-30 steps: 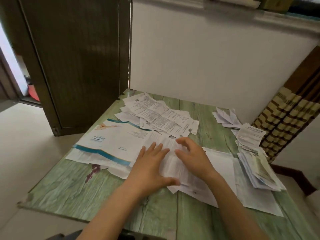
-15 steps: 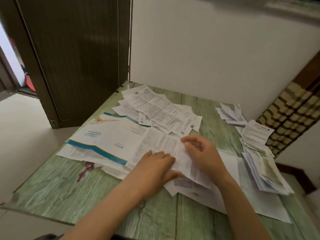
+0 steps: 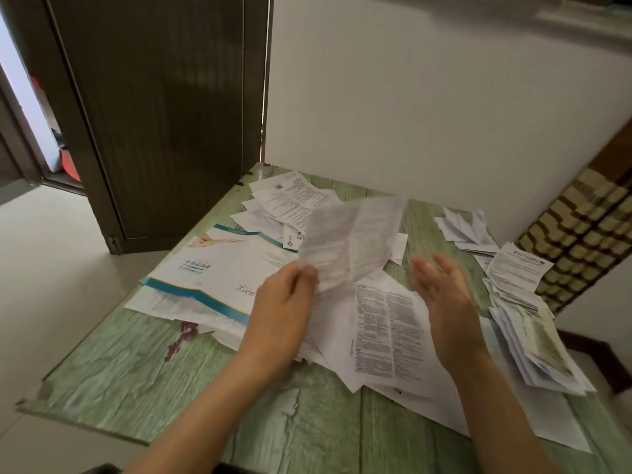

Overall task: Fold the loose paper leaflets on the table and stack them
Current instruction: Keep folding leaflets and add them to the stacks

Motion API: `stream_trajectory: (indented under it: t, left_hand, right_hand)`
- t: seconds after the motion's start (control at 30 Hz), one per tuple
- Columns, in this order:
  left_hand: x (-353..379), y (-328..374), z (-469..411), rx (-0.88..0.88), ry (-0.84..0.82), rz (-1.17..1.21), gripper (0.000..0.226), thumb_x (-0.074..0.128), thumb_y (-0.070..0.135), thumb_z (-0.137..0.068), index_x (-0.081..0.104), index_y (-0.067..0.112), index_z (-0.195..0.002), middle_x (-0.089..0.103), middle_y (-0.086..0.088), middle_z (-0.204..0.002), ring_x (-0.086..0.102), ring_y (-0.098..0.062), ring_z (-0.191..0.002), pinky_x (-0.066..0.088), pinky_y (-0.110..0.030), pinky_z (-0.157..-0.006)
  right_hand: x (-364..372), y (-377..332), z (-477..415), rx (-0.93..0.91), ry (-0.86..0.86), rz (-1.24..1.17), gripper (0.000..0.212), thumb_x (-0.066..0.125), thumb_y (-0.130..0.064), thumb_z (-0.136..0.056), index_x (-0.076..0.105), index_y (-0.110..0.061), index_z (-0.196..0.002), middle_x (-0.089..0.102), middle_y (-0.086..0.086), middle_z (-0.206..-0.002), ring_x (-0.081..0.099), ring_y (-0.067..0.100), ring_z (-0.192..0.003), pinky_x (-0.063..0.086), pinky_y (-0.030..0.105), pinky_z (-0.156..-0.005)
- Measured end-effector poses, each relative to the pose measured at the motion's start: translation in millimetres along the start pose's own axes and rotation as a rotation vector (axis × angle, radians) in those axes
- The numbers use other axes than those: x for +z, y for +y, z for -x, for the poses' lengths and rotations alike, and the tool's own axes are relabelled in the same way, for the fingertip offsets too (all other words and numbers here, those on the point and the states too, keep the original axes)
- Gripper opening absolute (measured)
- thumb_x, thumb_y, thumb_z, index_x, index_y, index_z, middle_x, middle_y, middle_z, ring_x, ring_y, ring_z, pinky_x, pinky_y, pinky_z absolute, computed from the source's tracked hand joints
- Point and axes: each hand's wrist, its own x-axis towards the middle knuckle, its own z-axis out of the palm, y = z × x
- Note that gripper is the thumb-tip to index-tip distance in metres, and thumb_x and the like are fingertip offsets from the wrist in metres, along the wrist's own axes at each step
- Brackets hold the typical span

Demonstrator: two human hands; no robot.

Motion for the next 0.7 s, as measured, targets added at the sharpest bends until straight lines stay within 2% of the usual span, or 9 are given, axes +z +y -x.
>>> stream_trajectory:
  t: [0.07, 0.13, 0.2, 0.23, 0.27, 0.37, 0.5, 0.6, 0.7]
  left_hand:
    - [-5, 8, 0, -0.171, -0.059, 0.265, 0.028, 0.043, 0.02, -0.099, 0.067, 0.024, -0.085, 0.073, 0.011, -0.078, 0.067, -0.006, -0.073, 0.053, -0.018, -0.065]
    - [-8, 11, 1, -0.264, -0.141, 0.357, 0.027, 0.044, 0.02, -0.099, 0.068, 0.023, -0.087, 0.074, 0.008, -0.078, 0.07, -0.008, -0.071, 0.057, -0.022, -0.063]
    - [-9, 11, 2, -0.274, -0.168, 0.322, 0.024, 0.045, 0.021, -0.098, 0.068, 0.021, -0.088, 0.075, 0.005, -0.079, 0.071, -0.01, -0.072, 0.057, -0.024, -0.064]
    - [-10, 10, 1, -0.269, -0.169, 0.302, 0.022, 0.047, 0.022, -0.097, 0.068, 0.02, -0.09, 0.075, 0.005, -0.081, 0.071, -0.011, -0.074, 0.058, -0.025, -0.066]
    - [-11, 8, 0, -0.262, -0.17, 0.288, 0.018, 0.05, 0.022, -0.095, 0.068, 0.02, -0.092, 0.075, 0.005, -0.084, 0.071, -0.012, -0.076, 0.058, -0.027, -0.069]
    - [-13, 6, -1, -0.267, -0.206, 0.262, 0.012, 0.059, 0.018, -0.091, 0.066, 0.023, -0.098, 0.075, 0.004, -0.089, 0.072, -0.014, -0.08, 0.059, -0.035, -0.074]
    - [-15, 3, -2, -0.251, -0.202, 0.232, 0.021, 0.056, 0.005, -0.092, 0.066, 0.024, -0.093, 0.075, 0.006, -0.087, 0.071, -0.011, -0.078, 0.058, -0.023, -0.066]
    - [-17, 5, -4, -0.265, -0.208, 0.221, 0.029, 0.05, -0.003, -0.092, 0.067, 0.021, -0.088, 0.074, 0.009, -0.076, 0.069, -0.006, -0.069, 0.056, -0.02, -0.061]
    - [-17, 5, -7, -0.355, -0.148, 0.229, 0.031, 0.046, 0.002, -0.094, 0.067, 0.022, -0.085, 0.069, 0.001, -0.074, 0.065, -0.012, -0.063, 0.054, -0.024, -0.057]
  right_hand:
    - [5, -1, 2, 0.008, -0.173, 0.023, 0.039, 0.056, -0.042, -0.085, 0.053, -0.022, -0.118, 0.064, 0.003, -0.121, 0.061, 0.013, -0.111, 0.047, 0.026, -0.093]
    - [10, -4, 7, 0.028, -0.322, 0.003, 0.037, 0.053, -0.037, -0.092, 0.059, -0.011, -0.118, 0.067, 0.009, -0.117, 0.064, 0.023, -0.108, 0.053, 0.032, -0.09]
    - [13, -3, 12, 0.117, -0.368, -0.084, 0.058, 0.073, -0.041, -0.075, 0.061, -0.004, -0.118, 0.067, 0.016, -0.114, 0.065, 0.032, -0.105, 0.056, 0.038, -0.084]
    - [14, -3, 13, 0.144, -0.365, -0.107, 0.064, 0.08, -0.039, -0.066, 0.063, -0.003, -0.116, 0.068, 0.017, -0.112, 0.066, 0.033, -0.103, 0.057, 0.038, -0.08]
    - [14, -2, 14, 0.148, -0.344, -0.104, 0.061, 0.083, -0.035, -0.063, 0.065, -0.004, -0.113, 0.069, 0.017, -0.11, 0.067, 0.033, -0.101, 0.058, 0.036, -0.077]
    - [18, -3, 19, 0.146, -0.294, -0.082, 0.04, 0.068, -0.021, -0.073, 0.065, -0.006, -0.11, 0.071, 0.013, -0.107, 0.068, 0.03, -0.099, 0.058, 0.038, -0.079]
    - [19, -6, 20, 0.185, -0.289, -0.059, 0.031, 0.062, -0.014, -0.077, 0.066, -0.008, -0.107, 0.072, 0.011, -0.105, 0.069, 0.03, -0.095, 0.058, 0.041, -0.079]
    - [19, -6, 19, 0.229, -0.252, 0.002, 0.016, 0.057, -0.007, -0.087, 0.067, -0.009, -0.099, 0.073, 0.009, -0.094, 0.07, 0.029, -0.082, 0.059, 0.037, -0.068]
    - [19, -7, 20, 0.206, -0.27, 0.042, 0.007, 0.064, -0.01, -0.08, 0.069, -0.015, -0.08, 0.071, 0.004, -0.085, 0.067, 0.021, -0.07, 0.054, 0.028, -0.054]
